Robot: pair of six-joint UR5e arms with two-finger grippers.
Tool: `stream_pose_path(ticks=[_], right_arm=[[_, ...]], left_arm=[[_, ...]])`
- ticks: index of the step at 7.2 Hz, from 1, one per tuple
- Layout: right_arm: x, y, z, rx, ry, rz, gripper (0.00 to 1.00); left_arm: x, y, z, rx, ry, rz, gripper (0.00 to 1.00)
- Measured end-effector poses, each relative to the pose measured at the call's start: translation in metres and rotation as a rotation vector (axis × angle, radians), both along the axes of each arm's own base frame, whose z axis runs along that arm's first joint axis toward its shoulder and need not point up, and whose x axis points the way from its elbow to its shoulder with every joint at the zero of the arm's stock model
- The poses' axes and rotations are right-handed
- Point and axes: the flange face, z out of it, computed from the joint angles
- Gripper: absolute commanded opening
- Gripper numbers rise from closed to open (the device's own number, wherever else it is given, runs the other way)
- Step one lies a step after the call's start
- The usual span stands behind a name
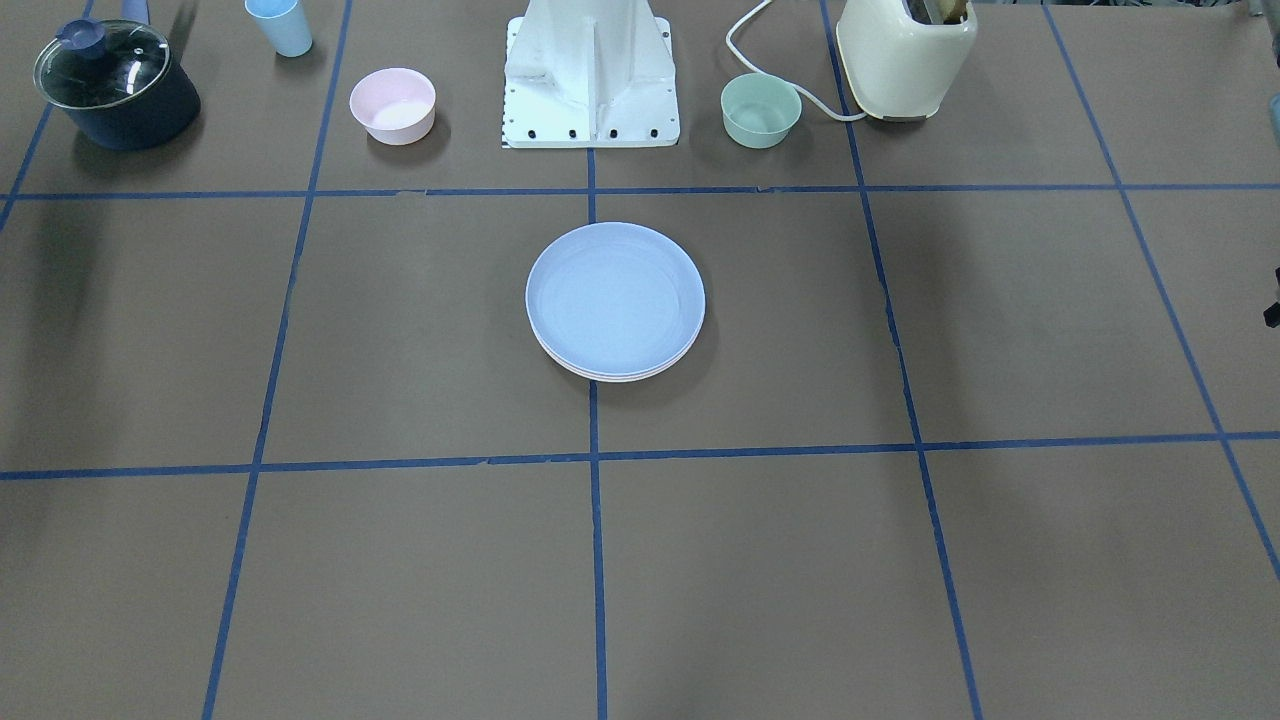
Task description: Stack three plates with pink and blue
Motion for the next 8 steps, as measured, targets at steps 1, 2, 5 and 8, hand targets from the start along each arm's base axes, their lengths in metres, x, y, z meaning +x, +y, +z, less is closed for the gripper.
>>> stream_pose_path(ticks=[1,2,5,8], right_arm=[[0.009,-0.006,-0.005,-0.014,0.004,0.004,1.00],[0.015,-0.010,-0.010,-0.017,0.004,0.011,1.00],[0.019,-0.015,-0.011,-0.013,0.014,0.019,1.00],[0.018,-0.019,-0.014,-0.006,0.012,0.019,1.00]], left_arm=[[-0.002,-0.003,-0.005,0.009,0.001,-0.003,1.00],[-0.003,-0.004,-0.010,0.012,0.006,-0.009,1.00],[-0.001,0.016,-0.035,0.015,0.076,0.006,1.00],[-0.001,0.017,-0.037,0.011,0.082,0.007,1.00]])
